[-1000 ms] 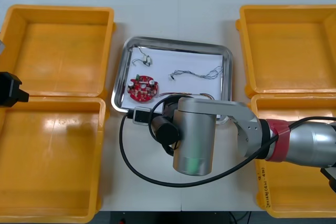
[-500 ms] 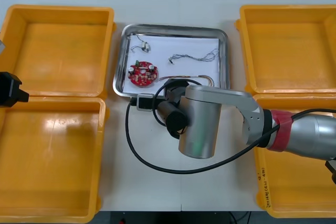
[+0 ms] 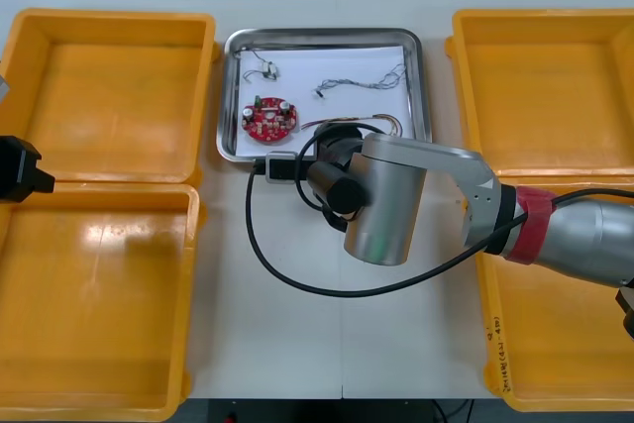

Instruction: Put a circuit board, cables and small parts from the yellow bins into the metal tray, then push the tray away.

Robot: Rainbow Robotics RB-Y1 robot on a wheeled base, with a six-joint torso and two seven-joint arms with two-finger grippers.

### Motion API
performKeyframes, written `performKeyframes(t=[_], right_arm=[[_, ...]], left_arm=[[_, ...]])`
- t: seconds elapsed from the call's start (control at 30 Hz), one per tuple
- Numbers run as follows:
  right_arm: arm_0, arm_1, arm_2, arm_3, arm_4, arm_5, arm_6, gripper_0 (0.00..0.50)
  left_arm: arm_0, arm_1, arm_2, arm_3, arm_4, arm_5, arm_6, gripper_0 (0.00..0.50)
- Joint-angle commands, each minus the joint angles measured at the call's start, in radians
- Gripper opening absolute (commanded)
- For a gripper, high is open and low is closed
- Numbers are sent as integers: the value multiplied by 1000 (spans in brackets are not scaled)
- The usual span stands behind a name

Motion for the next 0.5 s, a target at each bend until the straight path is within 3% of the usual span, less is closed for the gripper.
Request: performKeyframes(t=[0.03,0.5], right_arm=[[-64,-12,-39,21,12,-11,24,0],[-136,36,-49,176,6,-97,25,0]], left_arm=[[19,46,31,-28,6,6,-69,500],[19,46,31,-28,6,6,-69,500]])
